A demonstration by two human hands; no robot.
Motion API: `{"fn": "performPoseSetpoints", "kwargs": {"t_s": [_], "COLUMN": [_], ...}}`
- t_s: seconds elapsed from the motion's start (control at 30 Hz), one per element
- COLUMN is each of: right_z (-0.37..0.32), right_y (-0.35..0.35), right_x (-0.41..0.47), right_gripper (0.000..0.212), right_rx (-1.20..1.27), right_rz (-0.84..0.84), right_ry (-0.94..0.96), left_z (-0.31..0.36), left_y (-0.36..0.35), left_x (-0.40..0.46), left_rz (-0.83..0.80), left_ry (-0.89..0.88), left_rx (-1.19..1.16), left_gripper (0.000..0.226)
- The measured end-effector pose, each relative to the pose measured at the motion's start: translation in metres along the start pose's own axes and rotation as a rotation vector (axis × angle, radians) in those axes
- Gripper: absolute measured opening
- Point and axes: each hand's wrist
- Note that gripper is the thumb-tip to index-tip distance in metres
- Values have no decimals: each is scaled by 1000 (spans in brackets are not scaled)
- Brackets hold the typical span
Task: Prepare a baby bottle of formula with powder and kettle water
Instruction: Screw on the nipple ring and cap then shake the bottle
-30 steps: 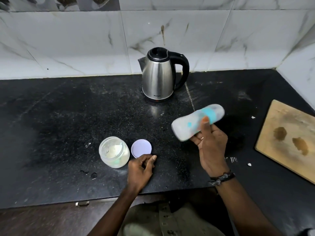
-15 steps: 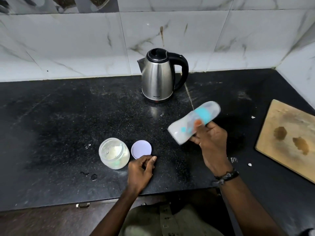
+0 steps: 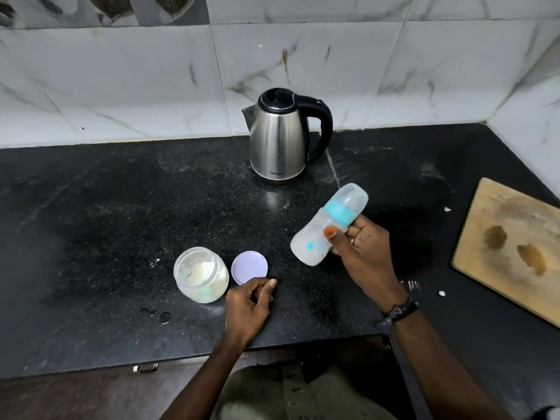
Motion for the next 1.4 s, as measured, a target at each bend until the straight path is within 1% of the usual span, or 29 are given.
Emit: {"fn": "performPoseSetpoints", "kwargs": {"t_s": [0.07,0.13,0.2,0.27,0.3,0.37,0.4,0.43,0.5,0.57,0.63,0.67,0.7,0.73,0.8,0.83,0.87,0.93,0.97,1.0,1.03,1.1,1.13,1.17,1.23,1.27,1.3,1.37,1.4], "right_z": [-4,-8,-5,-4,-4,-7,-10,-9,-6,-7,-12,-15,-16,-15,-13,-13,-12,-15,-16,-15,-14,-15,-14,-15,-19,-20,-19,-17,-17], "right_y": [-2,-4,-2,-2,-3,-5,-8,-9,-10,-10,-7,-6,-5,-3,0,1,3,5,5,5,5,3,3,4,3,3,2,-1,-1], "right_x": [2,7,8,6,5,6,8,9,8,4,4,4,5,6,4,1,-2,-1,0,1,2,-1,-2,-3,-1,0,1,-1,-4], "right_gripper": [49,40,38,43,46,51,49,45,38,44,50,49,45,38,32,33,36,43,43,39,34,28,29,33,42,41,36,28,28], "right_rx": [126,158,14,-15,49,227,269,223,53,50,213,300,318,238,31,0,22,154,208,198,147,64,70,98,243,273,238,96,81], "right_rz": [41,76,9,-91,-92,3,47,58,-16,-88,-20,40,84,76,-49,-102,-112,5,77,110,100,-5,-28,-12,122,168,164,38,-10], "right_ry": [-13,14,39,27,2,-52,-60,-58,-35,-24,-63,-80,-80,-71,-43,-33,-24,-30,-33,-28,-24,-32,-31,-30,-60,-71,-76,-53,-40], "left_z": [1,1,1,1,1,2,1,1,1,1,2,2,1,1,1,1,2,3,3,2,2,1,1,2,4,5,5,5,5], "left_y": [-1,-1,0,0,0,-1,-1,-1,0,0,0,-1,-1,-1,0,0,1,0,0,0,0,1,1,1,1,0,1,1,2], "left_x": [0,0,0,-1,-1,0,0,0,-1,-1,-1,-1,-1,-1,-1,-1,-1,0,0,-1,0,0,0,0,-1,-1,-1,-1,-1], "left_rz": [2,10,8,4,6,9,12,15,10,4,0,2,5,6,1,-2,-4,-2,3,6,6,-2,-5,-7,0,4,7,4,0], "left_ry": [3,7,7,5,8,11,12,14,7,4,13,19,25,26,10,-1,-9,-10,-3,1,1,-7,-9,-9,-2,2,3,-11,-18], "left_rx": [9,14,3,-6,-7,4,10,14,7,-5,-13,-13,-12,-11,-7,-2,2,9,13,16,14,5,1,2,13,16,16,9,7], "left_gripper": [14,14,14,14,14,17,17,17,18,17,17,17,17,17,17,17,18,18,18,18,18,16,15,14,14,14,14,14,15]}}
Point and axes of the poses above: each hand's wrist, its own x-axis towards the middle knuckle, its own y-axis out of the back of the hand, z = x × y, and after that the axes turned 12 degrees about y, right-handed
